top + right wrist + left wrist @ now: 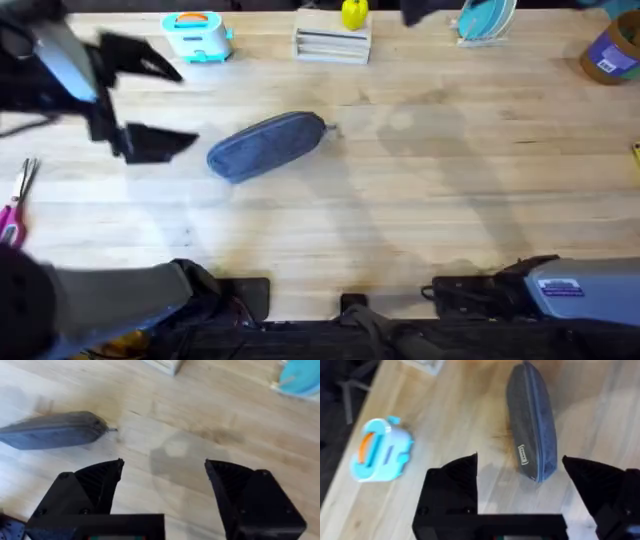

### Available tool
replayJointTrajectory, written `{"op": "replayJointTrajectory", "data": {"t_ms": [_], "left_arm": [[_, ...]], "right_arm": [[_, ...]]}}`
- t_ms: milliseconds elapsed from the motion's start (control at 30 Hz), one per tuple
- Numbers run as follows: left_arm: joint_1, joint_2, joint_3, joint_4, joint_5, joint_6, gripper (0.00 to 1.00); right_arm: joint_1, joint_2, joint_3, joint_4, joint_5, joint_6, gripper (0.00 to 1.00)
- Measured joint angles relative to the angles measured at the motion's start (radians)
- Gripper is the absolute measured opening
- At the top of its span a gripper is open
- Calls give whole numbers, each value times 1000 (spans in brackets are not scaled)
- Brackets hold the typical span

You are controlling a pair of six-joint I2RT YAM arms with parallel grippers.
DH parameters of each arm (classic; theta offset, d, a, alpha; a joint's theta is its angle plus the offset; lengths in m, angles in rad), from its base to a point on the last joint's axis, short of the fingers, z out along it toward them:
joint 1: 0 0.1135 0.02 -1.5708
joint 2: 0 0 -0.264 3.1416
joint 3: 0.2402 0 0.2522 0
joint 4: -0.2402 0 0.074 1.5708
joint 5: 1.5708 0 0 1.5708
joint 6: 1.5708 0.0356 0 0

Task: Unzip the bag, pick up the pens from the table one at a time and place them inside, then zip the bag closed.

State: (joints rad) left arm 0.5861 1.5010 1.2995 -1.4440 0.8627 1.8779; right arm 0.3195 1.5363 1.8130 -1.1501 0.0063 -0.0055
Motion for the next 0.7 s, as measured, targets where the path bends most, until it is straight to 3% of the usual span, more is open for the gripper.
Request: {"op": "replayJointTrajectory", "data": {"t_ms": [200, 400, 533, 567, 600, 700], "left_arm": [[-13, -173, 139, -4, -56, -271, 995], [-101, -308, 205, -7, -181, -593, 995], [-147, -380, 230, -4, -212, -806, 996], [-157, -397, 237, -4, -217, -865, 996], [-191, -451, 253, -4, -239, -1071, 996], [-210, -483, 254, -8, -265, -1197, 996]], "right_arm": [[-80, -70, 0, -130, 16, -7, 996], [-148, -138, 0, -168, 0, -7, 997], [-157, -188, 0, -169, -2, -8, 997], [-157, -196, 0, -170, -3, -10, 997], [-157, -215, 0, -177, -4, -11, 997], [-157, -214, 0, -188, -4, -11, 997]]}}
